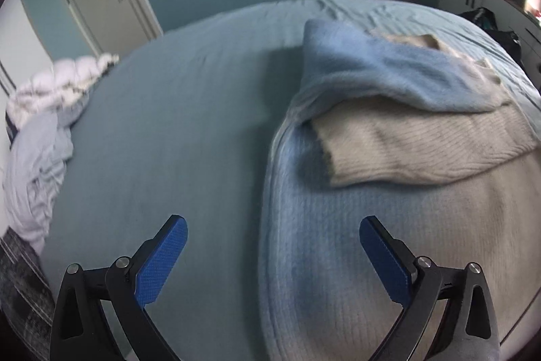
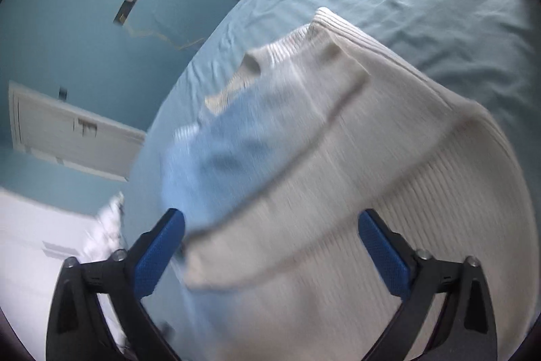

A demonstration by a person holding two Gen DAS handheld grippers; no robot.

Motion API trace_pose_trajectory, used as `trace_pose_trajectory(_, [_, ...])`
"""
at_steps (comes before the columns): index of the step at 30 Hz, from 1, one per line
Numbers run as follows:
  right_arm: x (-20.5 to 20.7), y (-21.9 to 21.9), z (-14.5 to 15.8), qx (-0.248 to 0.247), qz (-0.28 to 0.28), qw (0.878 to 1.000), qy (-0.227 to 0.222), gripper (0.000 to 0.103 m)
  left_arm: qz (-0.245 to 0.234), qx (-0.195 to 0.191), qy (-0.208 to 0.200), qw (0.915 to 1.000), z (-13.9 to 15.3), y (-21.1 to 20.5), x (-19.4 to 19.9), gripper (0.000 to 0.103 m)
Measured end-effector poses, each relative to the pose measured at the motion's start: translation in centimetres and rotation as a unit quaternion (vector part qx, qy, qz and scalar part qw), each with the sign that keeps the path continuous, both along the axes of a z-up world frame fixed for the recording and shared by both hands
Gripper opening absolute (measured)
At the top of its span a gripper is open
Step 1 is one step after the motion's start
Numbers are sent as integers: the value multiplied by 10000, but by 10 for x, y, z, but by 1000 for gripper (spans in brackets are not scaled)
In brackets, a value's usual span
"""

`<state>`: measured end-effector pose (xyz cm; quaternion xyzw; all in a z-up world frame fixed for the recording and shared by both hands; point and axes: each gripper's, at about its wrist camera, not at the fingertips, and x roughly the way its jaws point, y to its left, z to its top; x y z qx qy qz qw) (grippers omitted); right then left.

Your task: Fold small clothes

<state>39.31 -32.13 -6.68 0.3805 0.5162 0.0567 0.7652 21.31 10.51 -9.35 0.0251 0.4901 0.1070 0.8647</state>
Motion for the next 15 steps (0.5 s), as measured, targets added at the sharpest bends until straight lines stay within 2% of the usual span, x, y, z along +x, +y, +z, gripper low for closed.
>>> trace_pose_trajectory(3, [48, 10, -30, 210, 85, 9983, 528, 81, 231, -122, 162, 9995, -10, 15, 7, 103])
trace_pose_trajectory(7, [83, 14, -61, -156, -347, 9946, 966, 79, 457, -585, 308, 9968, -19, 33, 10, 103])
trace_pose_trajectory(10, [93, 15, -82, -424, -549, 9886, 1339, 74, 544, -730, 319, 9953, -22, 40, 11, 103])
trace_pose_trajectory(13, [102, 19, -86, -785, -673, 9848, 1396, 69, 573, -733, 337, 9951, -25, 43, 12, 103])
trace_pose_trajectory(14, [104, 21, -83, -1032, -717, 9809, 1483, 54, 584, -731, 347, 9950, -26, 43, 12, 103])
trace_pose_trajectory(15, [107, 23, -80, -1279, -731, 9768, 1553, 30, 606, -746, 367, 9947, -27, 45, 11, 103])
